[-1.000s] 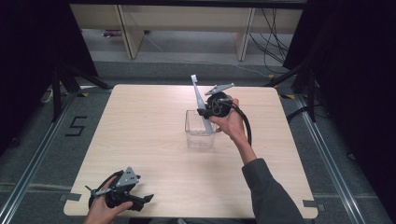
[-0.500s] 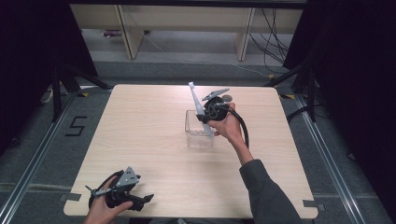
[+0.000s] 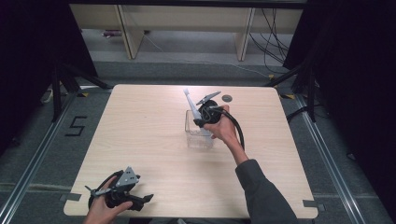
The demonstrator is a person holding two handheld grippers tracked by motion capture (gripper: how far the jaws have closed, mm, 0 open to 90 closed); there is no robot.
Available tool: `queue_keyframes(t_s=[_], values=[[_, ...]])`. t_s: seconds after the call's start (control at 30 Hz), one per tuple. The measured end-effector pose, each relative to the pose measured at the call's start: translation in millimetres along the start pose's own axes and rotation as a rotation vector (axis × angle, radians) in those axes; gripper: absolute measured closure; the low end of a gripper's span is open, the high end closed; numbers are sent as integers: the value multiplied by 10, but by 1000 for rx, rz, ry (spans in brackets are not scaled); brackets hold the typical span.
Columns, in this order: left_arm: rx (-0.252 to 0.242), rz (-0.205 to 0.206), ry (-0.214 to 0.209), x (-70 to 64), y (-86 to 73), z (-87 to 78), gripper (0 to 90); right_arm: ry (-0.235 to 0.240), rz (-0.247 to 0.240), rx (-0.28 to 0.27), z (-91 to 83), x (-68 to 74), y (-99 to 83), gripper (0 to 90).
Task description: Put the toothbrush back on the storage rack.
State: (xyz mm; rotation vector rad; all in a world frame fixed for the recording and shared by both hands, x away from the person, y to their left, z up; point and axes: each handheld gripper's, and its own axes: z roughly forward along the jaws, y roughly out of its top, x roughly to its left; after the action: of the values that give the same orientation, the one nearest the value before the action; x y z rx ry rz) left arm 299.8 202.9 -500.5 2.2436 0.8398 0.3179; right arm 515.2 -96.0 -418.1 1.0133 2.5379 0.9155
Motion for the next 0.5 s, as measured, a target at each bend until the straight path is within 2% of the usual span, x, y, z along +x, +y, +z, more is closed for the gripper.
queue_keyframes(t_s=[0.03,0.07,0.17,0.2,0.23,0.3,0.37,0.4,0.43,0.5], values=[[-3,0,1,-6,-4,2,150,-7,-18,-8,24,-8,-8,670],[1,14,1,3,-3,-2,150,-6,-15,0,31,-3,-3,670],[-4,-11,0,-4,-1,-3,151,-3,-22,24,51,11,0,670],[-4,-12,-1,-6,-2,-1,150,-26,-20,48,53,19,-2,670],[-2,-7,3,-7,-6,-1,151,-12,-40,27,67,19,1,670],[-1,2,2,-3,-5,-4,151,-8,-13,43,92,32,-5,670],[-4,-3,0,-4,1,-3,151,-12,-15,59,93,39,5,669],[-3,-1,1,-4,-1,-2,151,-5,11,67,100,50,1,669],[-1,2,2,-3,-4,-3,151,-20,2,71,97,46,7,669],[0,1,2,1,-4,-5,151,-12,20,85,92,60,25,669]])
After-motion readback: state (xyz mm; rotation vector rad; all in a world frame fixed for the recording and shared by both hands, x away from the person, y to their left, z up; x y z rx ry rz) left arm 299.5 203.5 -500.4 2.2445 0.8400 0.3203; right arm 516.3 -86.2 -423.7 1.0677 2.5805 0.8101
